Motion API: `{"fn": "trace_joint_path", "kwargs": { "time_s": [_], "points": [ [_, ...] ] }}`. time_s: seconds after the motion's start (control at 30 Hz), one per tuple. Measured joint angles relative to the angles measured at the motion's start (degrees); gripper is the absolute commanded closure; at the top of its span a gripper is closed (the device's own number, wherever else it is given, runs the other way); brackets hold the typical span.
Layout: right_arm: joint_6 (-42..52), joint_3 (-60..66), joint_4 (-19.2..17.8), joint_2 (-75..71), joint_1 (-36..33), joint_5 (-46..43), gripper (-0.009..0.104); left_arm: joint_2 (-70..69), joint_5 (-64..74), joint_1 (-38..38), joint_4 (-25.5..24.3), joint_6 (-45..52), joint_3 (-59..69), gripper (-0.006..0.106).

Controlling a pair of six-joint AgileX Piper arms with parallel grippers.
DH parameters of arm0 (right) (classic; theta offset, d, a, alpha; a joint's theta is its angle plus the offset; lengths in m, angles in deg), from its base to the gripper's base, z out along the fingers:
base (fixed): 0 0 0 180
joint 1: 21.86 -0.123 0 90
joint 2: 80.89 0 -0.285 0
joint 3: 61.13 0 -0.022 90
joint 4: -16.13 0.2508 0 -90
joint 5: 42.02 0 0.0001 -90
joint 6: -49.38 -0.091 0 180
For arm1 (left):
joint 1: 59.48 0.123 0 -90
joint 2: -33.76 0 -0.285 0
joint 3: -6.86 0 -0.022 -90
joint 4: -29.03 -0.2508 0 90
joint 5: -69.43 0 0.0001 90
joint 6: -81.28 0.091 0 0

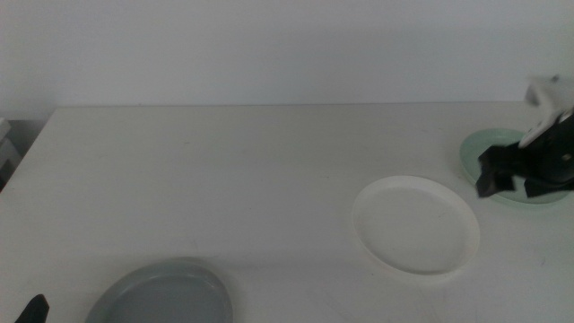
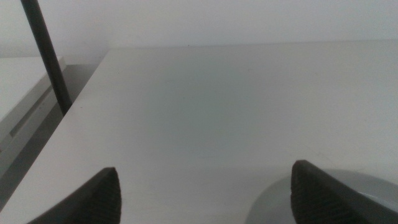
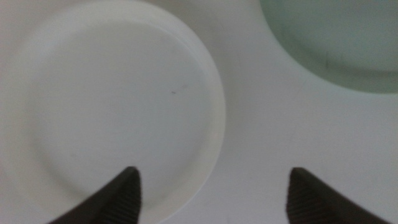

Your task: Stack the three bowls on top of each other.

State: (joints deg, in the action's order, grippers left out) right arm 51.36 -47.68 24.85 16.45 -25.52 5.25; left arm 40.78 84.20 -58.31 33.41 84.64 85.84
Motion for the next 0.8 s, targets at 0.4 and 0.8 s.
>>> {"fn": "trace_joint_path", "kwargs": {
  "time_s": [0.4, 0.8],
  "points": [
    [-3.3, -5.5, 0.1, 18.4, 0.0, -4.5, 0.029, 0.0, 0.0, 0.0, 0.0, 0.0, 0.0, -0.004],
    [-3.4, -6.4, 1.4, 21.1, -0.1, -3.8, 0.096, 0.0, 0.0, 0.0, 0.0, 0.0, 0.0, -0.004]
  ]
}}
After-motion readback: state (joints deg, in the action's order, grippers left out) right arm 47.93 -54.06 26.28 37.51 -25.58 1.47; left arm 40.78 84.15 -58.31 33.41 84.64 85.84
